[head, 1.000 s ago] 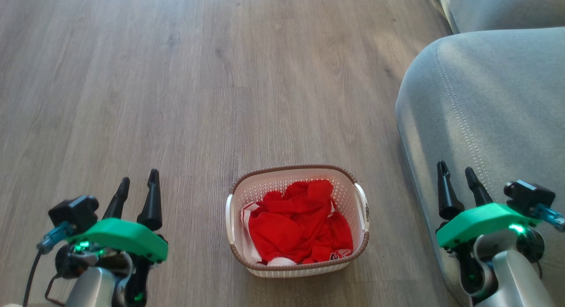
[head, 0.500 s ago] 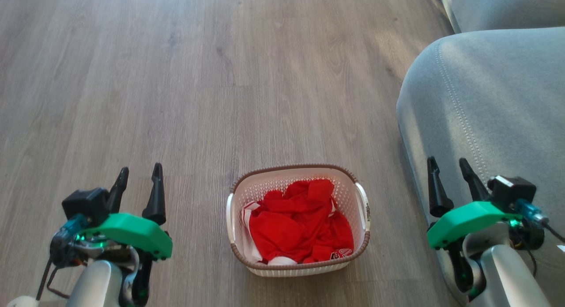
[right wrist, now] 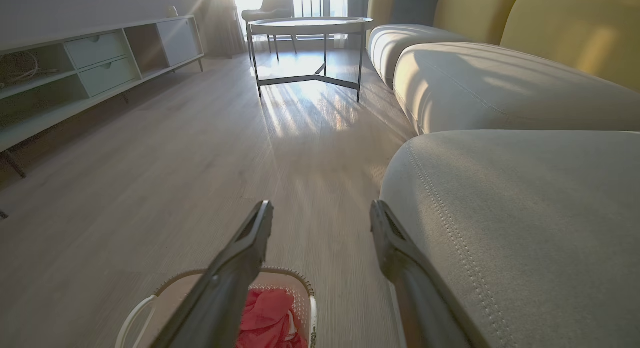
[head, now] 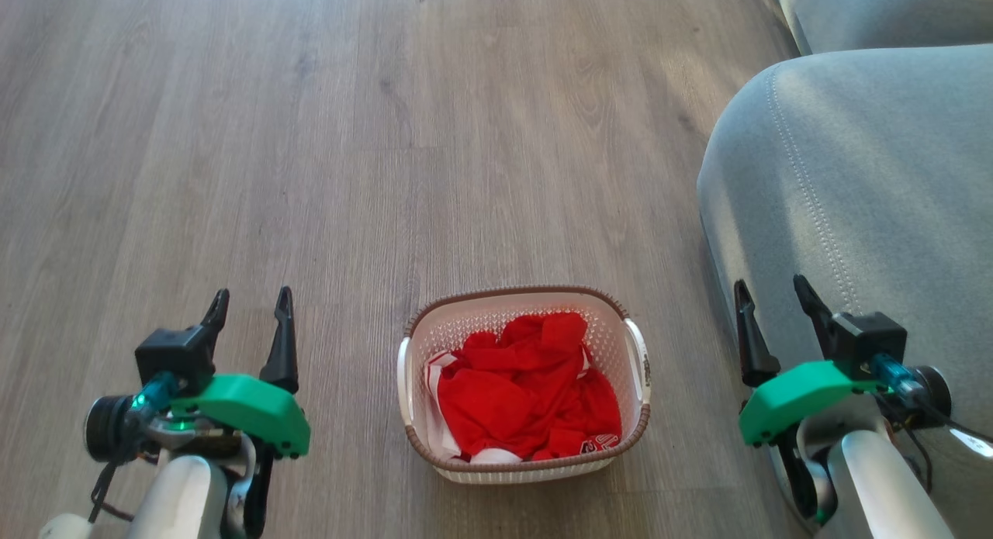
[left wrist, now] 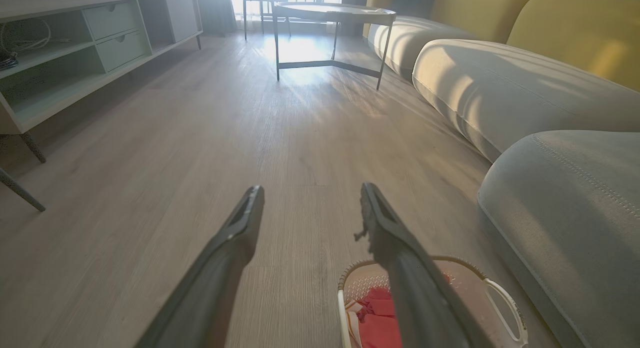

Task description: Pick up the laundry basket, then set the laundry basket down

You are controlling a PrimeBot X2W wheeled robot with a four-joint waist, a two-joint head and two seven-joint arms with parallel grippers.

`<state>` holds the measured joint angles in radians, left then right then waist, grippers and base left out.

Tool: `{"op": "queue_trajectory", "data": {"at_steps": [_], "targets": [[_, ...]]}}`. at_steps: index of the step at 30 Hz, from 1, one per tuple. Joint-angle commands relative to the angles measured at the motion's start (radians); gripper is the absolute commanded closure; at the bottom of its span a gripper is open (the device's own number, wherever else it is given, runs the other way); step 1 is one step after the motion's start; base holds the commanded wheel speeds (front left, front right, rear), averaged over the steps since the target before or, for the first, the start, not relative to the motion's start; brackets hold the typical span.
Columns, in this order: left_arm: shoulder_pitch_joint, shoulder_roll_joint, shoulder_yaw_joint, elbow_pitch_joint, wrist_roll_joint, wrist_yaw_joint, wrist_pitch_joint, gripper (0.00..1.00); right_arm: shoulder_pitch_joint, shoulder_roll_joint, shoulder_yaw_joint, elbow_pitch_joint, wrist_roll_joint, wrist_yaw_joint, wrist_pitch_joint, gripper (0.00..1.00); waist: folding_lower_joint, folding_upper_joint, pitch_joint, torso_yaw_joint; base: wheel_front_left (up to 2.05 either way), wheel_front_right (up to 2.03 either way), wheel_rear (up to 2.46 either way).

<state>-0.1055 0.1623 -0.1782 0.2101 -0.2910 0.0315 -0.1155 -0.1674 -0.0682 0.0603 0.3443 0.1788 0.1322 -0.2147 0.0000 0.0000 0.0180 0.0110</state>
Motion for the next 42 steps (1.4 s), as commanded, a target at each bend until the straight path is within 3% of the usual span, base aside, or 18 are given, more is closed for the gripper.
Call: {"op": "queue_trajectory", "data": {"at_steps": [1,10,25,42], "targets": [[-0.055,0.025,0.033,-0.039,0.029,0.012,-0.002,0.00,-0.062,0.001,0.021,-0.025,-0.035,-0.001,-0.019,0.00,0.0000,0.0000,0.000,0.000,0.00,0.00,0.00],[-0.048,0.025,0.029,-0.046,0.094,0.031,-0.009,0.00,-0.069,0.007,0.021,0.003,-0.084,-0.002,-0.046,0.00,0.0000,0.0000,0.001,0.002,0.00,0.00,0.00],[-0.041,0.017,0.036,-0.046,0.051,0.032,-0.004,0.00,-0.067,0.014,0.007,0.016,-0.021,-0.002,-0.047,0.00,0.0000,0.0000,0.009,0.002,0.00,0.00,0.00],[-0.078,0.029,0.020,-0.027,0.045,0.030,-0.014,0.00,-0.090,0.016,-0.005,0.007,-0.027,-0.002,-0.047,0.00,0.0000,0.0000,0.061,0.002,0.00,0.00,0.00]]}}
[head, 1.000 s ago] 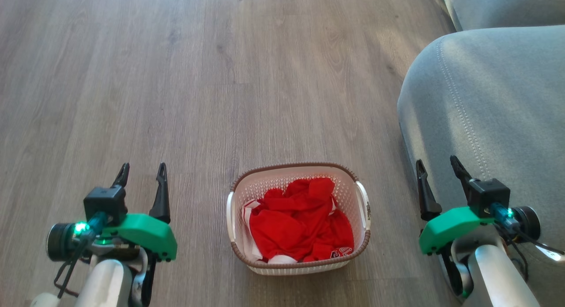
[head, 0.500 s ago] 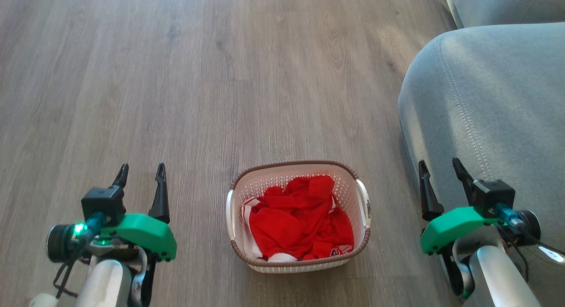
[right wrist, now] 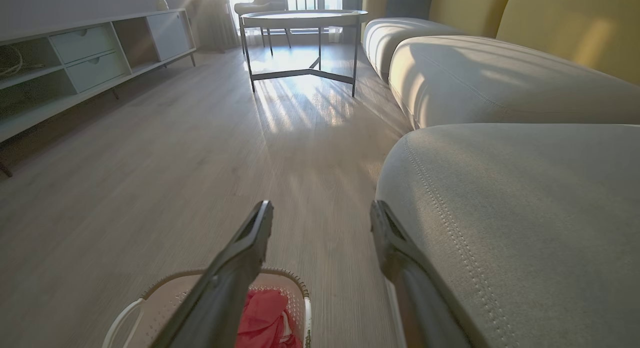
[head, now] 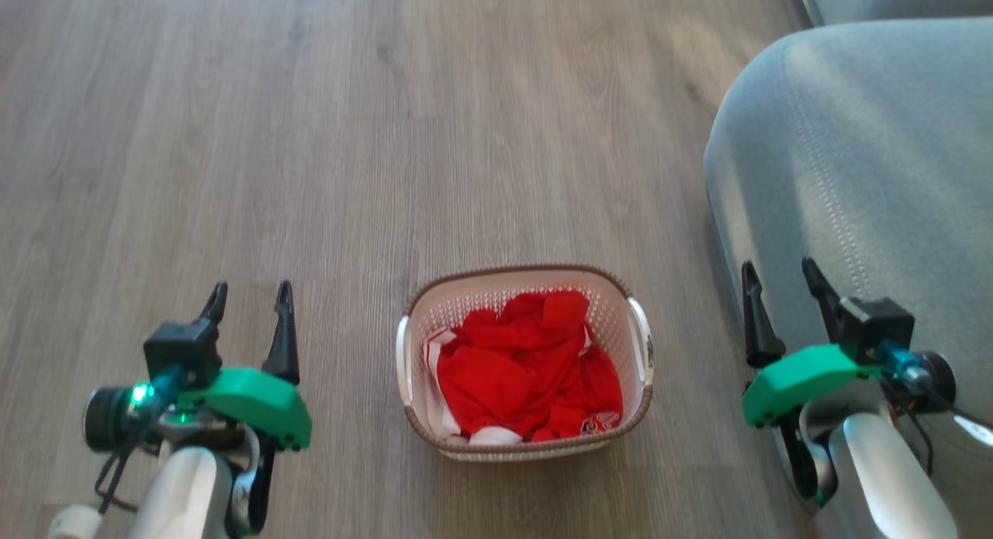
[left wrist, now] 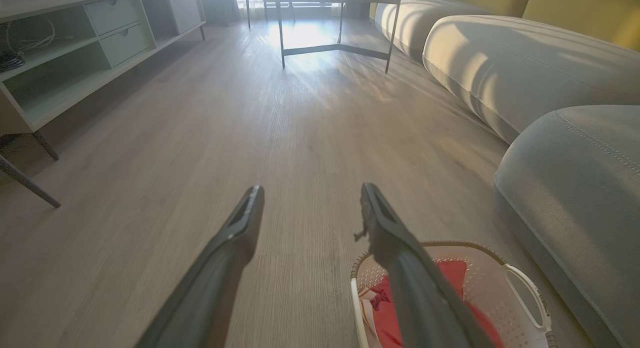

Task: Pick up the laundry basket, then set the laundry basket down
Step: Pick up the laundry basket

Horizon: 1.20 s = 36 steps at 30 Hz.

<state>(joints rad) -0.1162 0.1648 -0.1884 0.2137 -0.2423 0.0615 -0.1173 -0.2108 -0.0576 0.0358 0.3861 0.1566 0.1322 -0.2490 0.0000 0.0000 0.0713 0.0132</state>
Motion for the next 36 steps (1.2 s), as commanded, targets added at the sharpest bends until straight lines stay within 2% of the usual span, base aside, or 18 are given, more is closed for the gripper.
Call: {"op": "queue_trajectory", "data": {"at_steps": [1,16,28,36], "targets": [[-0.076,0.026,0.028,-0.029,-0.003,-0.001,-0.012,0.00,-0.052,0.006,0.019,-0.035,-0.006,-0.002,-0.013,0.00,0.0000,0.0000,0.018,0.000,0.00,0.00,0.00],[-0.295,0.011,0.002,0.103,-0.020,-0.053,-0.062,0.00,-0.223,0.007,0.017,0.046,-0.022,-0.002,-0.013,0.00,0.0000,0.0000,0.270,-0.001,0.00,0.00,0.00],[-0.579,-0.031,-0.028,0.383,-0.039,-0.128,-0.124,0.00,-0.423,0.007,0.009,0.180,-0.044,-0.002,-0.013,0.00,0.0000,0.0000,0.520,0.004,0.00,0.00,0.00],[-0.727,-0.044,-0.058,0.570,-0.050,-0.173,-0.141,0.00,-0.528,0.007,0.023,0.265,-0.044,-0.002,-0.013,0.00,0.0000,0.0000,0.629,0.006,0.00,0.00,0.00]]}}
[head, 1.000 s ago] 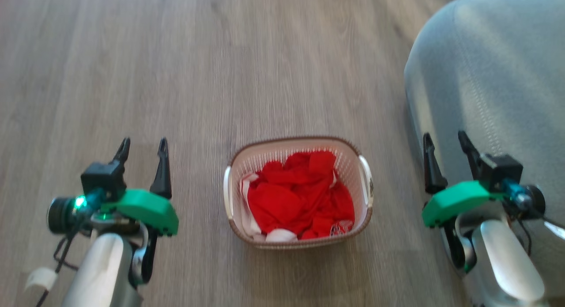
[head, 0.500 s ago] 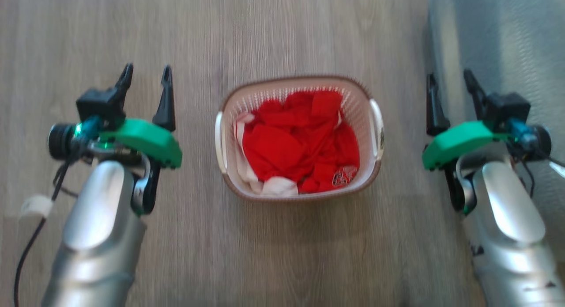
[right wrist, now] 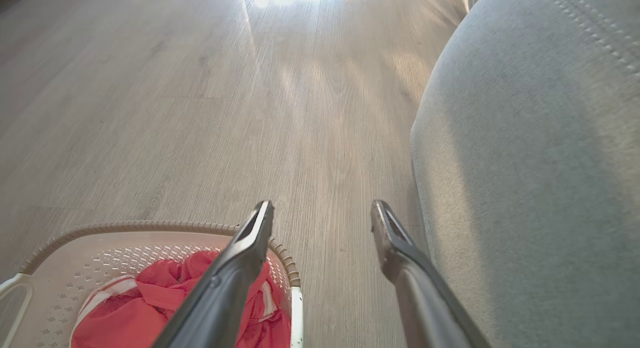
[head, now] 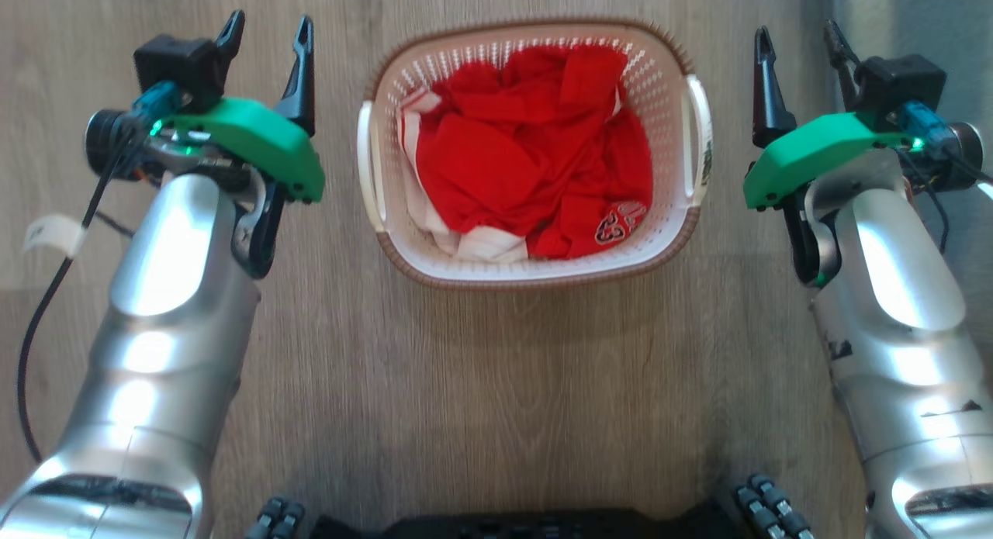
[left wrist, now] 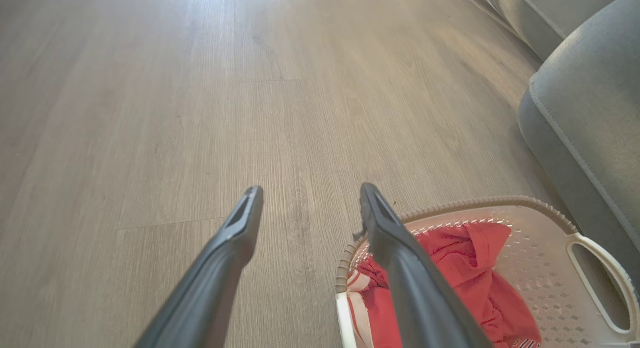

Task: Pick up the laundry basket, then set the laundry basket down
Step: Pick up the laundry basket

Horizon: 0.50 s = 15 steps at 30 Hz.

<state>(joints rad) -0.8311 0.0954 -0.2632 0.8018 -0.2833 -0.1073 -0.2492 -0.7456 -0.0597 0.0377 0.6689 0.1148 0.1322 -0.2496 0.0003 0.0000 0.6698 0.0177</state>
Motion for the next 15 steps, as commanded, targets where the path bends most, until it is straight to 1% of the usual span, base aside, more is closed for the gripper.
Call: {"op": "queue_trajectory", "data": {"at_steps": [1,8,15], "targets": [[-0.027,0.023,0.011,0.001,-0.009,-0.007,-0.010,0.00,-0.002,0.009,0.021,-0.010,-0.004,-0.002,-0.012,0.00,-0.0003,0.0000,0.042,0.003,0.00,0.00,0.00],[-0.090,0.000,-0.038,0.111,-0.030,-0.021,-0.012,0.00,-0.034,0.009,0.042,0.054,0.003,-0.002,-0.012,0.00,-0.0003,0.0000,0.101,0.005,0.00,0.00,0.00],[-0.105,-0.016,-0.138,0.143,-0.088,-0.023,-0.012,0.00,-0.045,0.009,0.057,0.103,0.016,-0.002,-0.012,0.00,-0.0003,0.0000,0.143,0.004,0.00,0.00,0.00]]}}
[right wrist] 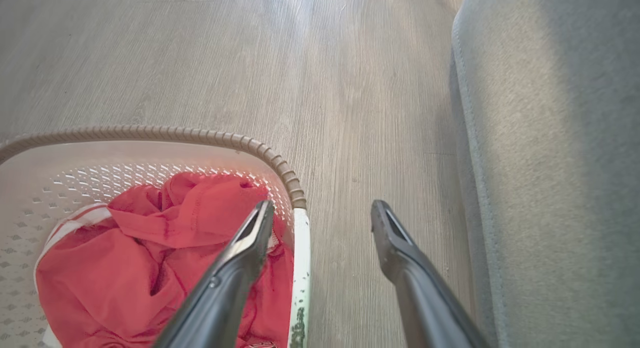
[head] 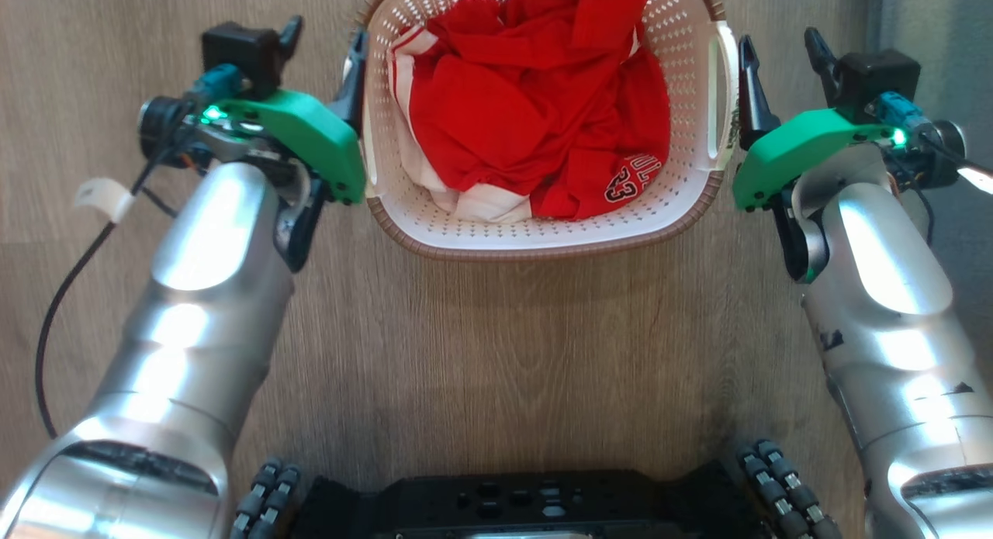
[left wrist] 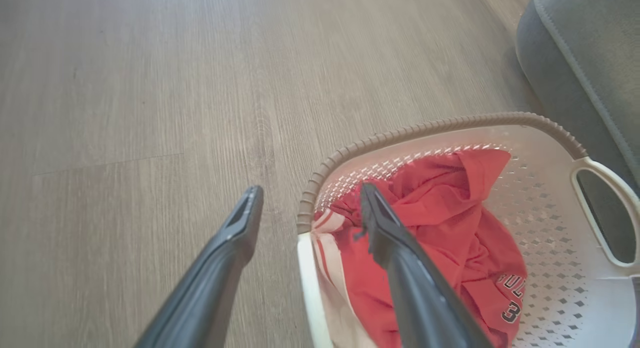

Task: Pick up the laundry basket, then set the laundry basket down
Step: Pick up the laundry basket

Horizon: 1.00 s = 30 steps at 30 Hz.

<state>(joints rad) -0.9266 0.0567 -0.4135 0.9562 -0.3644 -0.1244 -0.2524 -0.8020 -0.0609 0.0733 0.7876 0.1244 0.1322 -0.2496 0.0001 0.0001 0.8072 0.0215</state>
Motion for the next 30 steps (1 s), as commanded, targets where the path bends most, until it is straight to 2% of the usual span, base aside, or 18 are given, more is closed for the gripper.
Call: {"op": "queue_trajectory", "data": {"at_steps": [1,7,17,27,28,29,30], "targets": [[-0.009,0.021,-0.003,-0.009,-0.020,-0.006,-0.009,0.00,0.011,0.011,0.023,-0.009,0.006,-0.002,-0.012,0.00,-0.0001,-0.0001,0.010,0.000,0.00,0.00,0.00],[-0.011,0.023,-0.086,0.057,-0.090,-0.006,-0.009,0.00,0.009,0.011,0.033,0.015,0.010,-0.002,-0.012,0.00,-0.0001,-0.0001,0.036,-0.006,0.00,0.00,0.00],[-0.049,0.026,-0.166,0.162,-0.190,-0.006,-0.005,0.00,-0.011,0.011,0.060,0.053,0.014,-0.002,-0.012,0.00,-0.0001,-0.0001,0.079,-0.010,0.00,0.00,0.00],[-0.097,0.033,-0.251,0.198,-0.298,-0.006,0.022,0.00,-0.050,0.011,0.078,0.122,0.030,-0.002,-0.012,0.00,-0.0001,-0.0001,0.122,0.002,0.00,0.00,0.00],[-0.100,0.033,-0.259,0.198,-0.311,-0.006,0.024,0.27,-0.052,0.011,0.086,0.135,0.041,-0.002,-0.012,0.06,-0.0001,-0.0001,0.124,0.005,0.00,0.00,0.00],[-0.101,0.032,-0.267,0.198,-0.326,-0.006,0.034,1.00,-0.057,0.011,0.092,0.146,0.049,-0.002,-0.012,1.00,-0.0001,-0.0001,0.125,0.005,0.00,0.00,0.00],[-0.103,0.033,-0.276,0.196,-0.338,-0.006,0.040,1.00,-0.061,0.011,0.096,0.153,0.057,-0.002,-0.012,1.00,-0.0001,-0.0001,0.126,0.007,0.00,0.00,0.00]]}}
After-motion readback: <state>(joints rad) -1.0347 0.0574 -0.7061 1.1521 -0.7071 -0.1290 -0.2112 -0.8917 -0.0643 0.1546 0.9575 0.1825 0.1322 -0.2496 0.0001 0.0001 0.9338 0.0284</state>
